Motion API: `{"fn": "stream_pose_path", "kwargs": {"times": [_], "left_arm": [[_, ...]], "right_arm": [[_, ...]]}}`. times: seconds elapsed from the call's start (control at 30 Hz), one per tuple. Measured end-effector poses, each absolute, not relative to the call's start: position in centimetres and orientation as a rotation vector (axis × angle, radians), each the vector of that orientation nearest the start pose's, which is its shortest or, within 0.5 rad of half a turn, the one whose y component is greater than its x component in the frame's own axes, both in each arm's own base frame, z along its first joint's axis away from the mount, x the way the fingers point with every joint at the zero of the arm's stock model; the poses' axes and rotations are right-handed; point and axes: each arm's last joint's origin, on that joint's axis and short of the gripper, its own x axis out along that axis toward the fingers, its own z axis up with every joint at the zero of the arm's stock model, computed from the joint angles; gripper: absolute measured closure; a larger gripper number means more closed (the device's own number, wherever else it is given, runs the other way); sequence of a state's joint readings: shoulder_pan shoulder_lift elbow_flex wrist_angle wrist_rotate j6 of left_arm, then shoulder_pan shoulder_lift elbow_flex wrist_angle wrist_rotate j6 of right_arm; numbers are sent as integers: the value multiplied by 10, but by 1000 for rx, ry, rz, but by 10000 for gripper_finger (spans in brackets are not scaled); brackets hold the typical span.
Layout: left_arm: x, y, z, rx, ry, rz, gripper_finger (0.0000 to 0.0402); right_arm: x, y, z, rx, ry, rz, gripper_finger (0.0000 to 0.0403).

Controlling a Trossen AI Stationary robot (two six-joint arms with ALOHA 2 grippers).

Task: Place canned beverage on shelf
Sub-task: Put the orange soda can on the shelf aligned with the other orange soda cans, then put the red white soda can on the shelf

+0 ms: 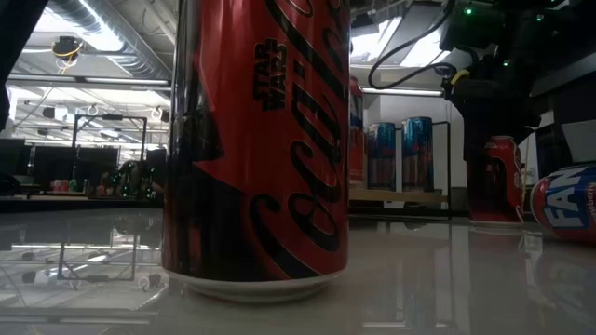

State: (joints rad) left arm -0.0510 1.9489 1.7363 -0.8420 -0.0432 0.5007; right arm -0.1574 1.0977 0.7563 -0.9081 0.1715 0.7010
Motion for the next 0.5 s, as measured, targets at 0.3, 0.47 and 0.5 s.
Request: {"fn": "stream_pose_path", "kwargs": {"times": [0.3, 0.47, 0.5], "left_arm": [[409, -29, 293, 557, 962, -214, 24], [403, -28, 309, 560, 917, -195, 24], [400, -28, 313, 560, 905, -191, 24]], "right_arm": [[178, -33, 222, 591, 1100, -711, 13], [178, -33, 222, 591, 1102, -711, 13], [178, -33, 222, 591, 1103, -712, 13]]}}
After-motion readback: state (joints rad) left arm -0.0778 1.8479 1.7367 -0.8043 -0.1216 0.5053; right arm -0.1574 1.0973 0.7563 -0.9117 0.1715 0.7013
